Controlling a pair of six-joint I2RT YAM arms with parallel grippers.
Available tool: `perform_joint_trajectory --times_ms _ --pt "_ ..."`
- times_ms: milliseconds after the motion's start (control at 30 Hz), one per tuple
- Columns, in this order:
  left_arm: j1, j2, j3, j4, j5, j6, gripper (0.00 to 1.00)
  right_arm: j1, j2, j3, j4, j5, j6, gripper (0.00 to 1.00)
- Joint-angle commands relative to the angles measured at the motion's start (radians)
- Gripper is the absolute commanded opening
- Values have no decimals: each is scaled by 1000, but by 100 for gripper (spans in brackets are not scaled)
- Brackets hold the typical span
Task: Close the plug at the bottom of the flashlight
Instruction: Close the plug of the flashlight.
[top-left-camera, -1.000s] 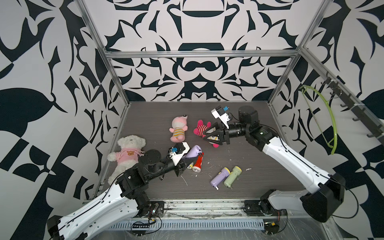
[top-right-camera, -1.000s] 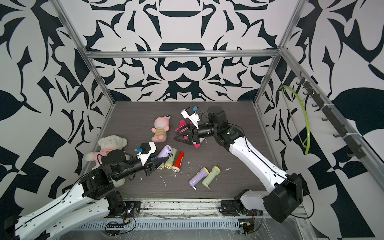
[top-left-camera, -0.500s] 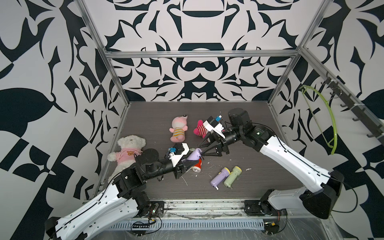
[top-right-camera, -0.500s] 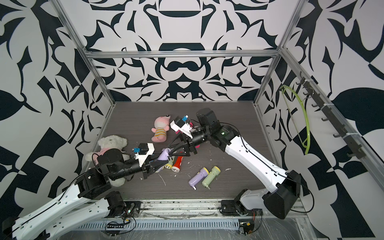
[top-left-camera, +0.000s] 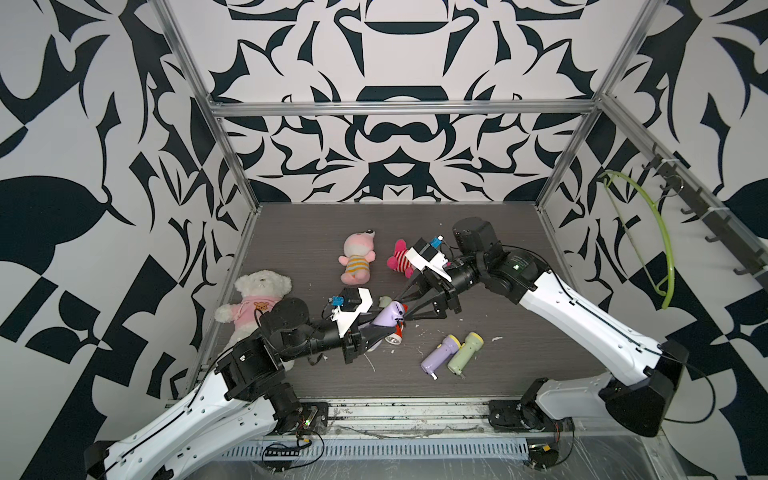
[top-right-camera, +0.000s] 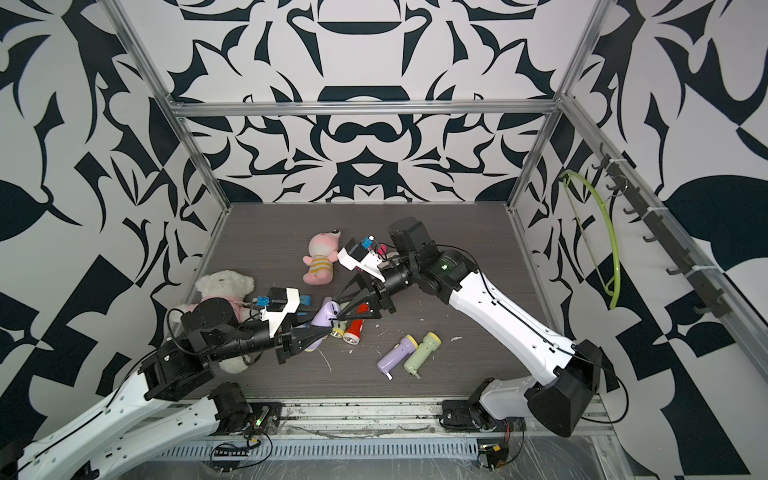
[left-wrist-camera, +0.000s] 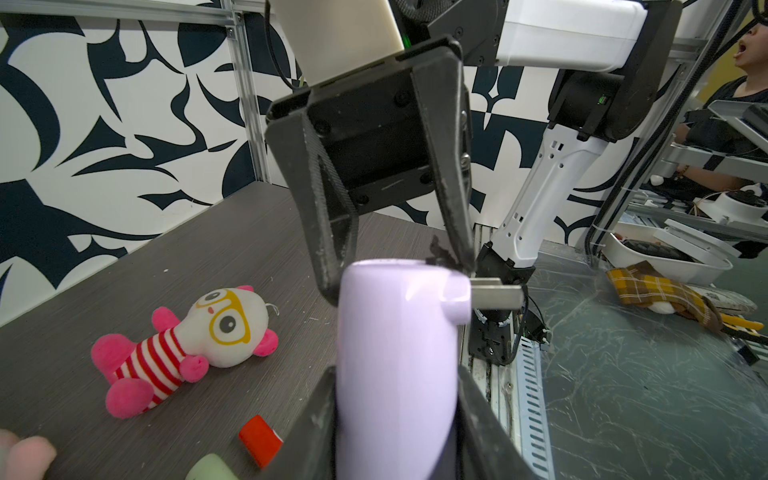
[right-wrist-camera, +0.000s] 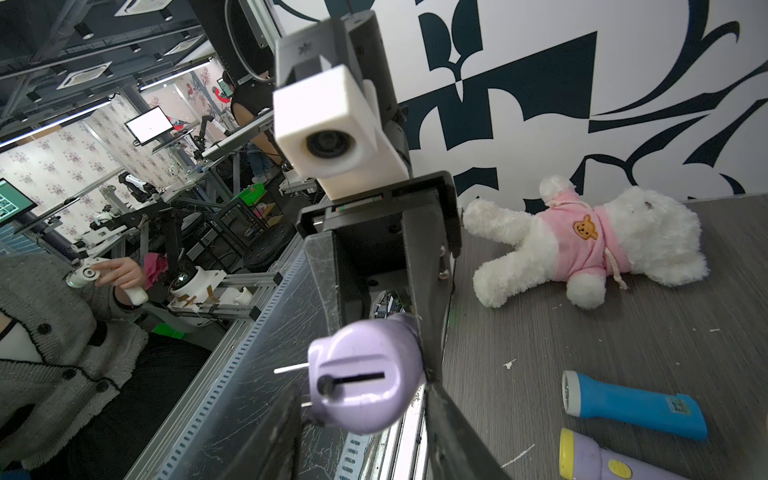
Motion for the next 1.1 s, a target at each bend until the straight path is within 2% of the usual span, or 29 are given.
perform_joint_trajectory --times_ms 0,300,933,1067 --pt "1 7 43 21 32 -12 8 15 -9 48 -13 -34 -28 49" --pt "1 10 40 24 46 -15 9 19 19 79 -56 -64 -59 43" --pt "1 3 35 3 50 -9 11 20 94 159 -138 -108 -91 39" --pt "1 2 39 4 50 -9 11 20 96 157 -140 -110 -98 35"
